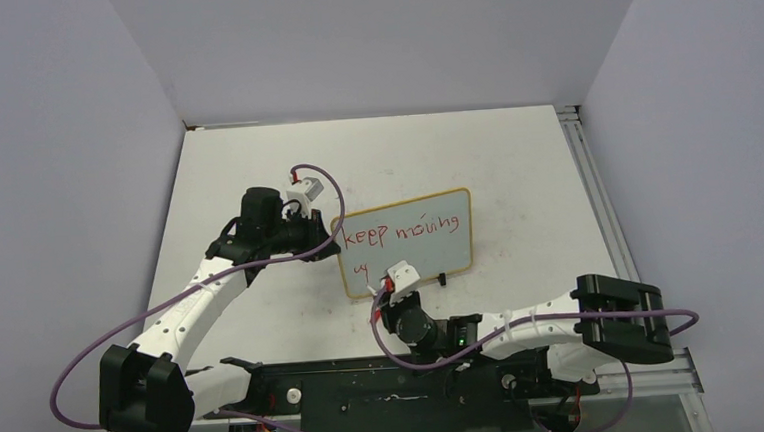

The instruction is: Write a sentence on the whiteboard

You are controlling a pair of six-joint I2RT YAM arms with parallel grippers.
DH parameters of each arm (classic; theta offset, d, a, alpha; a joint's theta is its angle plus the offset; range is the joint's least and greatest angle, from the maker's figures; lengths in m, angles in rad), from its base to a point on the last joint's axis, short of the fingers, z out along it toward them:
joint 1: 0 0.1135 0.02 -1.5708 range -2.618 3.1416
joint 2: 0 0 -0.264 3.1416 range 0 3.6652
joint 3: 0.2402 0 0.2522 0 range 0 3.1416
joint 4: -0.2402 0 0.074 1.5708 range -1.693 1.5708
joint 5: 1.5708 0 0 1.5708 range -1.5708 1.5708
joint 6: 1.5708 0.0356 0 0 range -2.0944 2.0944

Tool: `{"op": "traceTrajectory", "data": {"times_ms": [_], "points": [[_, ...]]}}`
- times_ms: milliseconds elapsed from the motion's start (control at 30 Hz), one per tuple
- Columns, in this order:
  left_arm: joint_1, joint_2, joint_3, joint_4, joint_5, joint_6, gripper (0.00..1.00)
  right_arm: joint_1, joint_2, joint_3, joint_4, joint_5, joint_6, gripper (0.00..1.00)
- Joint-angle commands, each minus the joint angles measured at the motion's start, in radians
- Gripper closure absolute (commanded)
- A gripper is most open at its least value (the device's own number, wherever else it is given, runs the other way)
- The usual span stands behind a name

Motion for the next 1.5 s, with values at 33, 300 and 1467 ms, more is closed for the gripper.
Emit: {"op": "traceTrajectory", "data": {"times_ms": [33,300,1467], "points": [[-0.005,-0.004,0.011,0.034,0.019,-0.019,1.00,0.022,-0.087,0.026,0.012,0.052,-0.037,0.95],[-0.005,-0.004,0.009,0.032,0.019,-0.019,1.00,0.003,-0.107,0.056,0.031,0.089,-0.108,0.95],[-0.005,0.005,0.012,0.032,0.018,-0.018,1.00,-0.073,-0.048,0.061,0.112,0.011,-0.130,0.95]]}}
